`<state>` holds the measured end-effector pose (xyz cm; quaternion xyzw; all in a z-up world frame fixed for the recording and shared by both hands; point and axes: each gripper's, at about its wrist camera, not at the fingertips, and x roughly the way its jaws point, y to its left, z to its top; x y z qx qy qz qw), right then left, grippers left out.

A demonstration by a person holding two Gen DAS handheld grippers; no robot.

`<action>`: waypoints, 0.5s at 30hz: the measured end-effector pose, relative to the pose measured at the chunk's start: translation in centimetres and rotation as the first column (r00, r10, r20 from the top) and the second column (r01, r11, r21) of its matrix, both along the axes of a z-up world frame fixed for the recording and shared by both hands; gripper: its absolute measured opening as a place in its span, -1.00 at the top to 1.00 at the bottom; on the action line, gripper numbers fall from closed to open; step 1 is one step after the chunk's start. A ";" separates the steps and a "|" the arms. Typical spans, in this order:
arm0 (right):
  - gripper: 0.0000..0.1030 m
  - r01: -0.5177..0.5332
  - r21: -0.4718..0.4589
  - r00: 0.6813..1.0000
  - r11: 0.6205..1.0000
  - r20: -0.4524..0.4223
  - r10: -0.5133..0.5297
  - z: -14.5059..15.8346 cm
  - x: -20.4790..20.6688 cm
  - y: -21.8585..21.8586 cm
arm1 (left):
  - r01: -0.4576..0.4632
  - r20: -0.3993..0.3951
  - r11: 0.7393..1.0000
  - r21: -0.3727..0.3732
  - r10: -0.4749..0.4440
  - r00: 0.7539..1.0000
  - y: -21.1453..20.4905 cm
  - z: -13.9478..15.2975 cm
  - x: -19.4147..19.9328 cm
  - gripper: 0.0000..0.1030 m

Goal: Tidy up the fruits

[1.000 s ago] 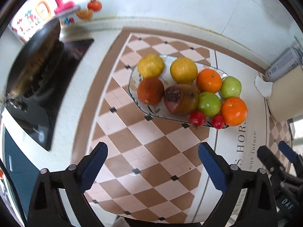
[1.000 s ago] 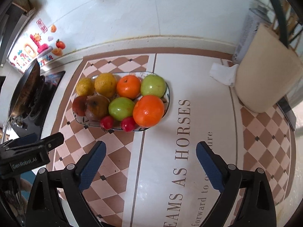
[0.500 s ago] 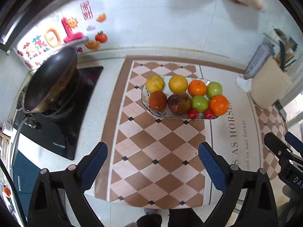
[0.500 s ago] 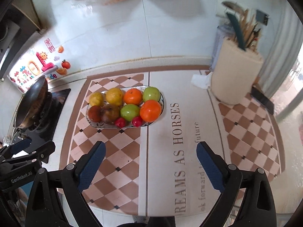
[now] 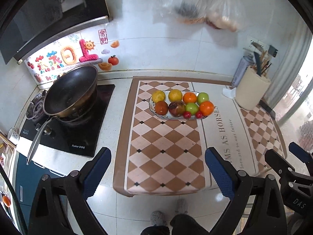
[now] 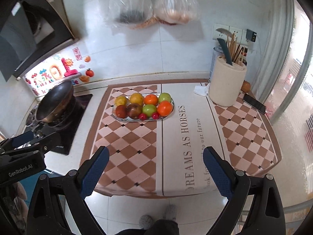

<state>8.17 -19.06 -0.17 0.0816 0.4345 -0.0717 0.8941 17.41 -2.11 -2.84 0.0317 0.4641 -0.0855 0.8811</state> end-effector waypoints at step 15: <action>-0.92 -0.057 0.011 0.990 0.998 0.130 0.055 8.0 -9.0 1.6 | -0.032 0.090 0.999 -0.022 0.033 0.995 1.6 5.5 -8.8 -0.91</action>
